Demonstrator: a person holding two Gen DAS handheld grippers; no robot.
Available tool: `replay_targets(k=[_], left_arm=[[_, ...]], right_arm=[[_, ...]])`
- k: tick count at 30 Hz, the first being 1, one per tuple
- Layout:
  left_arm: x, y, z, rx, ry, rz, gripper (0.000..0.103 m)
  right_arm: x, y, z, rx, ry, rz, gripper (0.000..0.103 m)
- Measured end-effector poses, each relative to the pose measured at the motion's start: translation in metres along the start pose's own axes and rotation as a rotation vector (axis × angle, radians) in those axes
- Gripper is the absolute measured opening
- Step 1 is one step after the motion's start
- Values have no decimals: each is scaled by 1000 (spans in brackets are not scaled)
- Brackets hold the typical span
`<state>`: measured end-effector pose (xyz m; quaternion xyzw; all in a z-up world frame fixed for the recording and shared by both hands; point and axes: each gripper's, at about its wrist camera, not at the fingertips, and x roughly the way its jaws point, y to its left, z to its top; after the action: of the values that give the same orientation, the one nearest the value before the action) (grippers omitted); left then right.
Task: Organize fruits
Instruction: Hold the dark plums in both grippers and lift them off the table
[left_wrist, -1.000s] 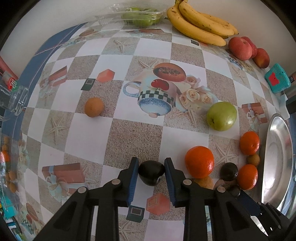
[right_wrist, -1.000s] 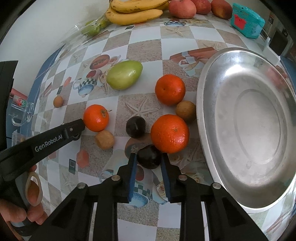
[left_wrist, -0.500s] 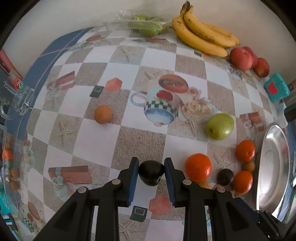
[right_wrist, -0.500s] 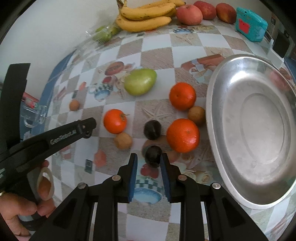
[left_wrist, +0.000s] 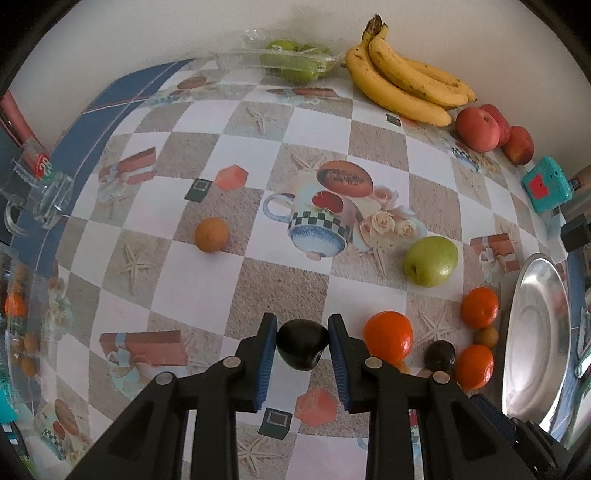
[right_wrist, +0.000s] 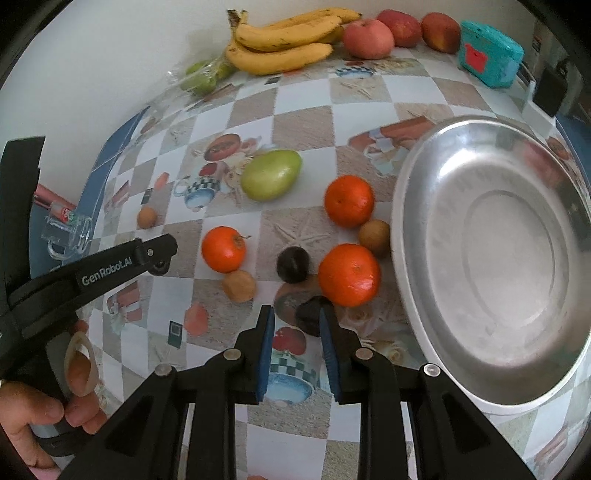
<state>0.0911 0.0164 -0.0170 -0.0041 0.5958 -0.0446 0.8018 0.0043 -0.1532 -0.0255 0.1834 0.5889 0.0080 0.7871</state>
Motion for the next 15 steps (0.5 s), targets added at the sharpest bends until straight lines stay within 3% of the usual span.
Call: replay_targets(k=[4,15], left_arm=[[2,0,0,-1,5,0,30],[14,-2,-1,-1,39,6,30]], right_arm=[[4,-3,-1,14,24,-24,34],[25,5,0,-33,60,-99,34]])
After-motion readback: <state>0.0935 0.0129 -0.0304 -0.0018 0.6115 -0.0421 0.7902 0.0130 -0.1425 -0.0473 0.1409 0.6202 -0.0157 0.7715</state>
